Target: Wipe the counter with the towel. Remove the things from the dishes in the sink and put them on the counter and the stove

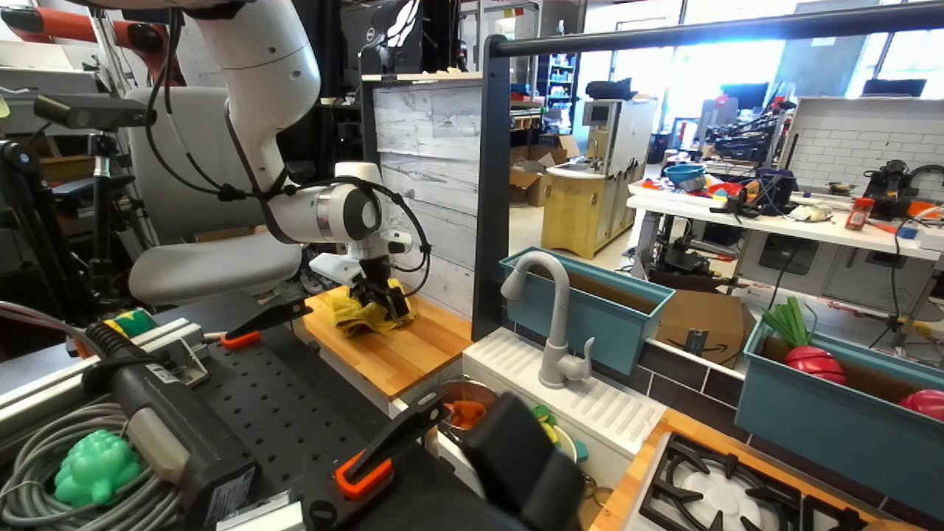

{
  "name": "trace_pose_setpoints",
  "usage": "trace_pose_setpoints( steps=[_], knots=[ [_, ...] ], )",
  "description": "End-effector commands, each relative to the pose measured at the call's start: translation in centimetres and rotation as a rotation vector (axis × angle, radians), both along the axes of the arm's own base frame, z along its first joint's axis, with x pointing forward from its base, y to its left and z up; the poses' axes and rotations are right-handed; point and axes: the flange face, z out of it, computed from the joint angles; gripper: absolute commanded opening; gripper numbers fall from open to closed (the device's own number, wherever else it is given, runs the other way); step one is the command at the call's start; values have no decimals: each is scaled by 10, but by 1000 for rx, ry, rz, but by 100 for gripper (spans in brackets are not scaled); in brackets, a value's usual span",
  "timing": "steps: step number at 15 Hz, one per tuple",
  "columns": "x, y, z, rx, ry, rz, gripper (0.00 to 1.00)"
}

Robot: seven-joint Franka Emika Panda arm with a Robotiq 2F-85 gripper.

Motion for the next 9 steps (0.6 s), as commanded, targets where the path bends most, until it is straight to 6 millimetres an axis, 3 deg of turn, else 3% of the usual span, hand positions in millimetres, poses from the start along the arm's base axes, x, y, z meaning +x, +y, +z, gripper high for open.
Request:
trace_pose_setpoints(
  steps=[1, 6, 9],
  knots=[
    [1, 15, 3, 44, -103, 15, 100],
    [-33, 56, -7, 18, -92, 121, 100],
    [-37, 49, -8, 15, -81, 128, 100]
  ],
)
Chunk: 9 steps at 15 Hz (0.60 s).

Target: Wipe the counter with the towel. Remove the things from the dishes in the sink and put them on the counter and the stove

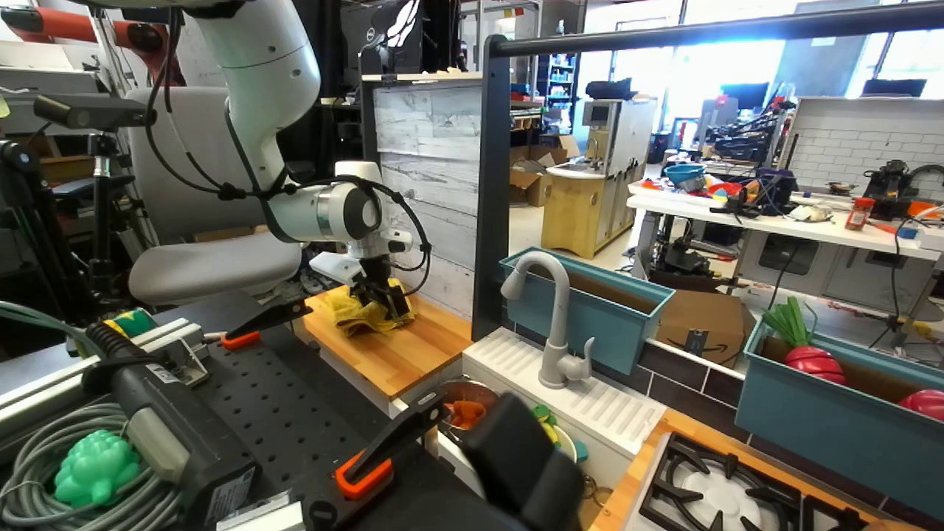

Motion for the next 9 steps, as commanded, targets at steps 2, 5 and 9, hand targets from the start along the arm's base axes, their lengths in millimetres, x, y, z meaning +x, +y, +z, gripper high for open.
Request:
trace_pose_setpoints(
  steps=[2, 5, 9],
  knots=[
    [-32, 27, -8, -10, -77, 127, 100],
    [0, 2, 0, 2, -4, 5, 100],
    [-13, 13, 37, 5, -60, 74, 100]
  ],
)
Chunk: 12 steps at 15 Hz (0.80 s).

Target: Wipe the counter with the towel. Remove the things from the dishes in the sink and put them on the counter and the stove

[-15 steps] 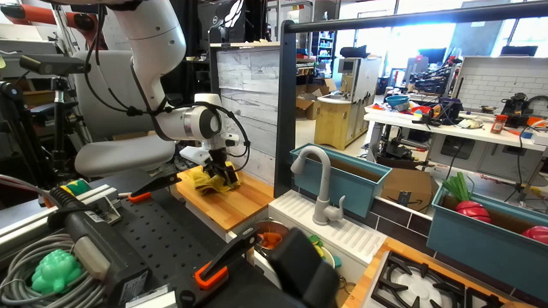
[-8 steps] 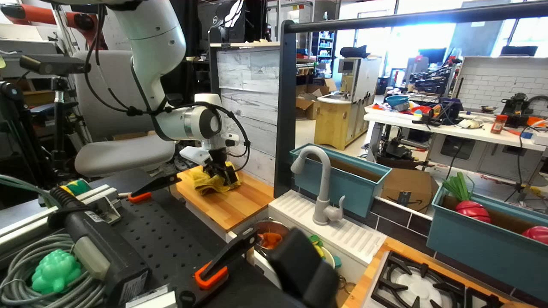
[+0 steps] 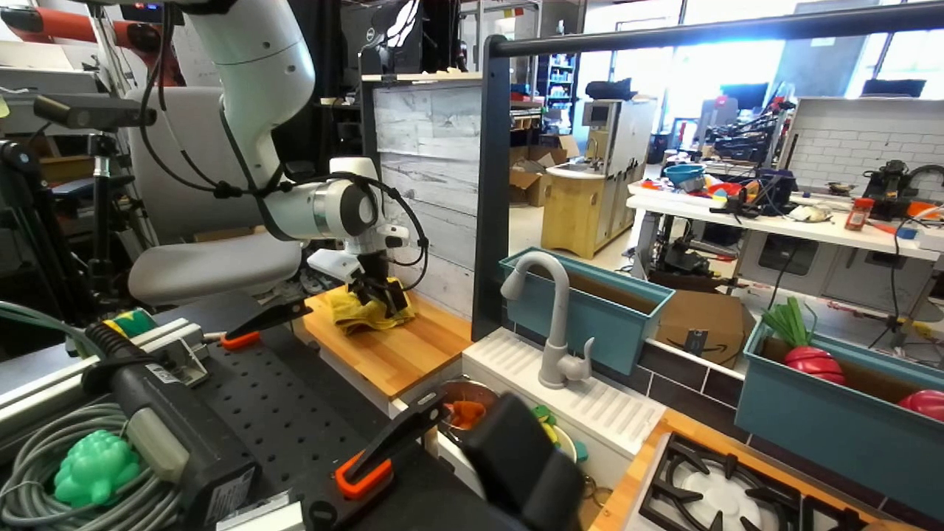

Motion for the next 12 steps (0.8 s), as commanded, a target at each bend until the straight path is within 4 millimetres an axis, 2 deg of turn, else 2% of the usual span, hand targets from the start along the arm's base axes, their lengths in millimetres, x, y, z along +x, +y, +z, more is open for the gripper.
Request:
trace_pose_setpoints(
  steps=[1, 3, 5, 8, 10, 12],
  knots=[
    [-18, 6, 36, 5, -33, 64, 100],
    [-23, 13, 47, 21, -45, 86, 100],
    [-23, 27, 42, 50, -59, 106, 100],
    [-22, 38, 10, 53, -11, 147, 100],
    [-18, 30, -13, 49, -12, 154, 100],
    [-13, 9, -25, 29, 9, 121, 100]
  ],
)
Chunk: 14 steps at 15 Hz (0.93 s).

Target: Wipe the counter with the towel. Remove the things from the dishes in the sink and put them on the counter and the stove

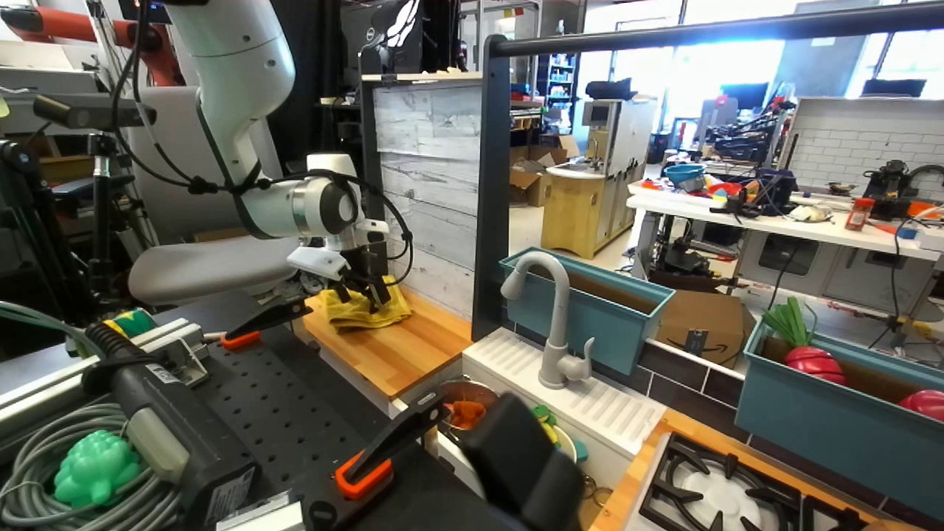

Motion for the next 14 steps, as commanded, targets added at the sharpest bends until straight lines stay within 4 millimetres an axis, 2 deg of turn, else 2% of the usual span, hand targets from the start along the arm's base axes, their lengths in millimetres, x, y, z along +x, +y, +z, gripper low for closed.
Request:
trace_pose_setpoints(
  steps=[1, 6, 7, 8, 10, 12, 14],
  knots=[
    [13, -35, -33, -13, 30, -46, 100],
    [4, -130, -22, -84, 32, -199, 100],
    [2, -141, -24, -92, 38, -201, 100],
    [1, -144, -24, -96, 35, -185, 100],
    [0, -127, -26, -84, 44, -101, 100],
    [0, -89, -26, -61, 28, -5, 100],
    [-11, -40, -19, -20, 31, 92, 100]
  ],
)
